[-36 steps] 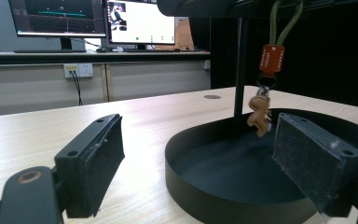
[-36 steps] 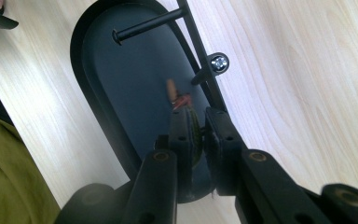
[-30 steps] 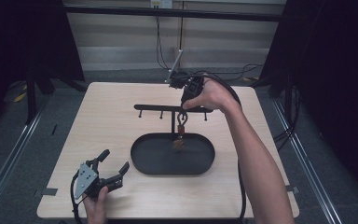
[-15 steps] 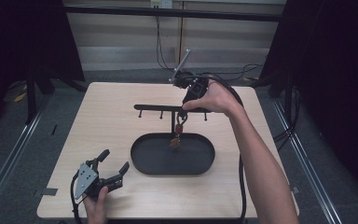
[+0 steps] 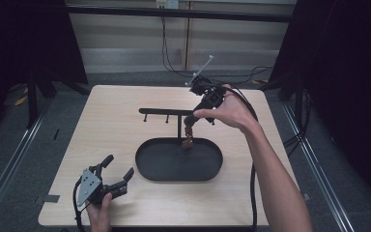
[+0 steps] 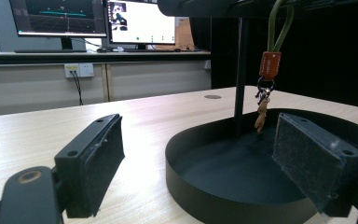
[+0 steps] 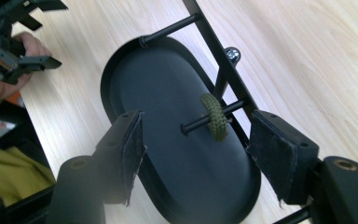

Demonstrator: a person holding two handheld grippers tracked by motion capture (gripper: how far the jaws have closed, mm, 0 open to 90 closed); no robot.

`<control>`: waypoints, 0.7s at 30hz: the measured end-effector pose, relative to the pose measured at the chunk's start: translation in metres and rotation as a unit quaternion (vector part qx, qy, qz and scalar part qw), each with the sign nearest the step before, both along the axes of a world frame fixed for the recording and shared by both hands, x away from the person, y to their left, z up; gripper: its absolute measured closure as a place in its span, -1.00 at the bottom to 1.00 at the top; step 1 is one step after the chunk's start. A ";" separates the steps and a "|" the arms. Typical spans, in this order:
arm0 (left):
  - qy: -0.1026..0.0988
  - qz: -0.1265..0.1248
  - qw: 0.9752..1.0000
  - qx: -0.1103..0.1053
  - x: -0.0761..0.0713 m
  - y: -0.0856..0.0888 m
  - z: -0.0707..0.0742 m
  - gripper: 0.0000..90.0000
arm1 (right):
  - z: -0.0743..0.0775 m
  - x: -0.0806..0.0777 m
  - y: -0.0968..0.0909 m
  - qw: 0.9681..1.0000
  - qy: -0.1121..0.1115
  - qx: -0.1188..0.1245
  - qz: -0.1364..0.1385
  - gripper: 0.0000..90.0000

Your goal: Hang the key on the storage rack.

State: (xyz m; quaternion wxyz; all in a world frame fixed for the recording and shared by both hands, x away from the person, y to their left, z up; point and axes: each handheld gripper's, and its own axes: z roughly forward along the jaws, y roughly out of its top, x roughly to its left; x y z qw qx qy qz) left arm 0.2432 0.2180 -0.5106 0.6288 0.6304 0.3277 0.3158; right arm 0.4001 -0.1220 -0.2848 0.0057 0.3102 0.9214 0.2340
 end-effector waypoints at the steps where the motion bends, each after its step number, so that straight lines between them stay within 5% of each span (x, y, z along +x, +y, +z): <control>1: 0.000 0.000 1.000 0.000 0.000 0.000 0.000 -0.65 | -0.001 -0.001 -0.002 1.000 -0.004 0.007 -0.002 -0.22; 21: 0.001 -0.001 1.000 0.002 0.000 0.000 0.000 -0.65 | -0.016 -0.038 -0.020 0.995 -0.050 0.080 -0.016 -0.33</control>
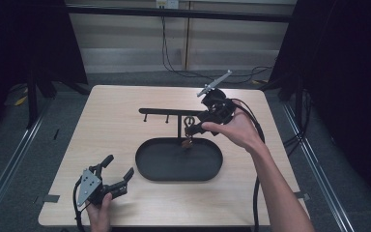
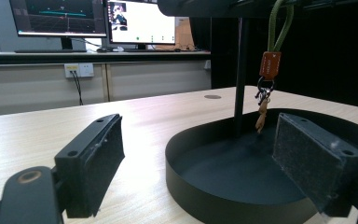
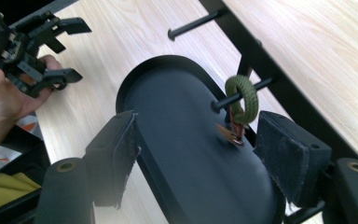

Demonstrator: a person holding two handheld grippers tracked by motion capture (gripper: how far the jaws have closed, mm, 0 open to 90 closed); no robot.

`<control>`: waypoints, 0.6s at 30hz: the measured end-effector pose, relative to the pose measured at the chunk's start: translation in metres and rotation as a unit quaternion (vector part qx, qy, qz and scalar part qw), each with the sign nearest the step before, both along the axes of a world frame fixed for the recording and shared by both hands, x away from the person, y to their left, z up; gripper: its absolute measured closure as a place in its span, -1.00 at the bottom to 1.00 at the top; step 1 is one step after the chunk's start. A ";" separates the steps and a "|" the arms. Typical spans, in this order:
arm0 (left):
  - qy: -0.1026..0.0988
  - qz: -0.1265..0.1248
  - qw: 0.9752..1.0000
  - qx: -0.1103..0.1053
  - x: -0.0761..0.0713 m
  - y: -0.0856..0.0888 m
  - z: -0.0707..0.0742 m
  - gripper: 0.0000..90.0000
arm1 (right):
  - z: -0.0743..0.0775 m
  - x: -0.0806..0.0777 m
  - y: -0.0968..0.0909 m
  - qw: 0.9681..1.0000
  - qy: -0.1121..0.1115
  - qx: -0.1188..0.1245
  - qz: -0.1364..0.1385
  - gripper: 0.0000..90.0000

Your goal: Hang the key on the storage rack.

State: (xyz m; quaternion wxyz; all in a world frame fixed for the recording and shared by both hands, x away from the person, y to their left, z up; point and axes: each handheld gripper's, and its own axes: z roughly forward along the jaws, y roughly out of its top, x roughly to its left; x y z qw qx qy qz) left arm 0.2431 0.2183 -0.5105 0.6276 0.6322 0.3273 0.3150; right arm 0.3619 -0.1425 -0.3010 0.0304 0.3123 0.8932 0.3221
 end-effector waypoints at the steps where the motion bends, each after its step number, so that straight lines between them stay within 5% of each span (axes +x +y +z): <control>1: 0.000 0.000 1.000 0.000 0.000 0.000 0.000 -0.65 | -0.002 -0.002 -0.001 1.000 -0.006 -0.002 -0.003 -0.31; 18: 0.000 0.000 1.000 0.000 0.000 0.000 0.000 -0.65 | -0.036 -0.045 -0.014 0.994 -0.075 0.081 -0.026 -0.25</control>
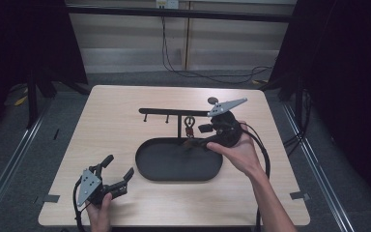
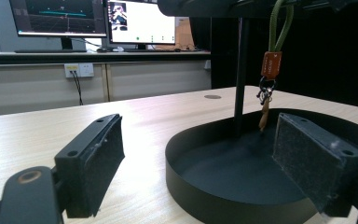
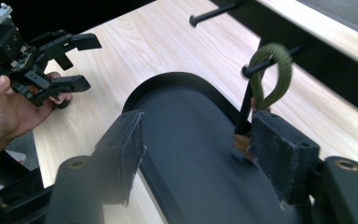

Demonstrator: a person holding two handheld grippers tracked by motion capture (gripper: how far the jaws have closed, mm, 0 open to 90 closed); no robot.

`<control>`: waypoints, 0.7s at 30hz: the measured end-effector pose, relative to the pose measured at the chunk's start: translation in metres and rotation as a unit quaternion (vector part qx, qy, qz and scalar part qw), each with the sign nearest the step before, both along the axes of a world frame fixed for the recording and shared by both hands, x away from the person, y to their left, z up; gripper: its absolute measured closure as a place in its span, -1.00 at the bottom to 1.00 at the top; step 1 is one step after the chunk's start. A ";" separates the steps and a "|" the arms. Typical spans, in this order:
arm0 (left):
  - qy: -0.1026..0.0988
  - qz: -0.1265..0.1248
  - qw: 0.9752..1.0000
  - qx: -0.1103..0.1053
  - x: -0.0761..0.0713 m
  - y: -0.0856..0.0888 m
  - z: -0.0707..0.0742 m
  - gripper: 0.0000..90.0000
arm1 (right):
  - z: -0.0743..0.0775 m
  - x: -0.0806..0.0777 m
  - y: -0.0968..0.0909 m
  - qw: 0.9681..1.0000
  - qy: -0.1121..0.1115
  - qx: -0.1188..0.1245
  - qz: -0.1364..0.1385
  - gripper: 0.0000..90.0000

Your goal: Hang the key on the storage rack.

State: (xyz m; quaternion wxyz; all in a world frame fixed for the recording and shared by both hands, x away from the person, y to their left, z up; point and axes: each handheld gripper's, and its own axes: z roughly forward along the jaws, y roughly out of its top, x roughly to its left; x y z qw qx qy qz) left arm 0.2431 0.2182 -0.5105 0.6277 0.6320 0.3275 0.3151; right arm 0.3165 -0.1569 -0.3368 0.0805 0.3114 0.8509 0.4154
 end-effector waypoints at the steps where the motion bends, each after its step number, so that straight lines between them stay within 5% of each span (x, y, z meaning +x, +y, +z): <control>1: 0.000 0.000 1.000 0.000 0.000 0.000 0.000 -0.65 | -0.003 -0.002 -0.001 1.000 0.001 0.005 -0.002 -0.25; 14: 0.000 0.000 1.000 0.002 0.000 0.000 0.000 -0.65 | -0.048 -0.033 -0.012 0.997 -0.026 0.071 -0.025 -0.58; 21: 0.000 0.000 1.000 0.000 0.000 0.000 0.000 -0.65 | -0.075 -0.048 -0.027 0.991 -0.058 0.101 -0.068 -0.68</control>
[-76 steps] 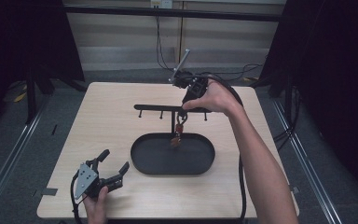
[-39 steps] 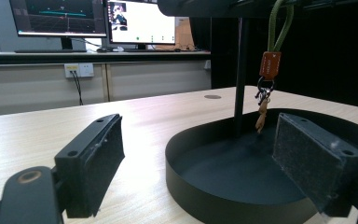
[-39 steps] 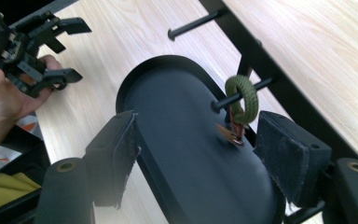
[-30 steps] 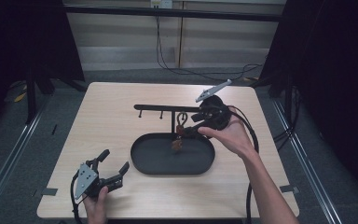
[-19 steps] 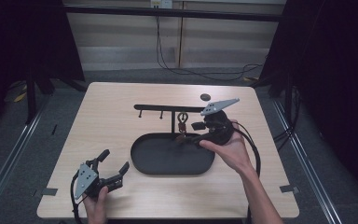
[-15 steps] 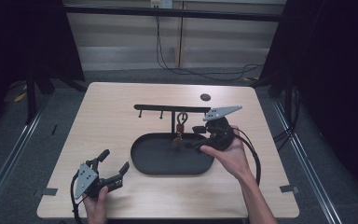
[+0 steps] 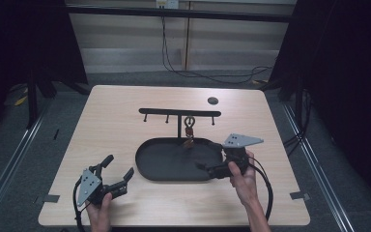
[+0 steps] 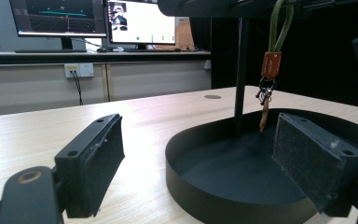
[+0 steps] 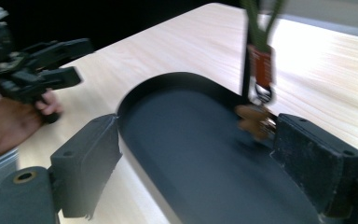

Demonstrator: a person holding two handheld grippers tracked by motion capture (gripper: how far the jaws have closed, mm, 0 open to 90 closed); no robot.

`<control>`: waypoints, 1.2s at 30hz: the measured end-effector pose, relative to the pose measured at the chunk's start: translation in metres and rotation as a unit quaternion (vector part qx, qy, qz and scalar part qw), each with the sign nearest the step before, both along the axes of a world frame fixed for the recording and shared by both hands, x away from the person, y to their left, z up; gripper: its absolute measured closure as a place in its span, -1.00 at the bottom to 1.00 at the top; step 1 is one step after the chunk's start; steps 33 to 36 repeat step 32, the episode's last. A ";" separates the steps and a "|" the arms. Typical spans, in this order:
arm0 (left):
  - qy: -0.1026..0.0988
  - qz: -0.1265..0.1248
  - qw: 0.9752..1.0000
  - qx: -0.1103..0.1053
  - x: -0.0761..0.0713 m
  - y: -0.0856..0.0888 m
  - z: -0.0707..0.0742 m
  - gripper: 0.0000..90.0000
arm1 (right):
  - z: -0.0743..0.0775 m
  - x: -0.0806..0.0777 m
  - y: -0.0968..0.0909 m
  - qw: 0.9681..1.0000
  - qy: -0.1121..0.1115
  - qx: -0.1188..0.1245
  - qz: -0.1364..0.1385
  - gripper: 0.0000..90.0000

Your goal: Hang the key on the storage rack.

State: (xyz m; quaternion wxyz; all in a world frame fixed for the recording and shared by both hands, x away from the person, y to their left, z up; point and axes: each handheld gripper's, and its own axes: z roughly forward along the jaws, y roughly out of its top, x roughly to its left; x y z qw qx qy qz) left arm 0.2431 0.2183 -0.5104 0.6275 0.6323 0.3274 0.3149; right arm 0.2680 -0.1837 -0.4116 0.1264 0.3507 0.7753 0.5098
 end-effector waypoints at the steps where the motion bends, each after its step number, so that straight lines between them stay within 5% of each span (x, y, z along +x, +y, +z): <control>1: 0.000 0.000 1.000 0.000 0.000 0.000 0.000 -0.65 | -0.004 -0.002 -0.002 1.000 -0.003 0.003 -0.012 -0.68; 4: 0.000 0.000 1.000 0.001 0.000 0.000 0.000 -0.65 | -0.019 -0.007 -0.009 0.999 -0.001 0.020 -0.031 -0.67; 7: 0.000 0.000 1.000 0.002 0.000 0.000 0.000 -0.65 | -0.037 -0.013 -0.017 0.998 -0.025 0.012 -0.062 -0.67; 17: 0.000 0.000 1.000 0.001 0.000 0.000 0.000 -0.65 | -0.078 -0.035 -0.041 0.983 -0.098 0.065 -0.139 -0.68; 22: -0.001 0.000 1.000 0.000 0.000 0.000 0.000 -0.65 | -0.093 -0.041 -0.044 0.985 -0.096 0.041 -0.134 -0.65; 25: 0.000 0.000 1.000 0.001 0.000 0.000 0.000 -0.65 | -0.094 -0.045 -0.049 0.981 -0.114 0.069 -0.141 -0.68; 29: 0.000 0.000 1.000 0.002 0.000 0.000 0.000 -0.65 | -0.095 -0.049 -0.047 0.979 -0.139 0.062 -0.134 -0.68; 32: 0.000 0.000 1.000 0.002 0.000 0.000 0.000 -0.65 | -0.096 -0.053 -0.047 0.974 -0.158 0.070 -0.148 -0.69; 36: 0.000 0.000 1.000 0.002 0.000 0.000 0.000 -0.65 | -0.096 -0.053 -0.047 0.974 -0.158 0.070 -0.148 -0.69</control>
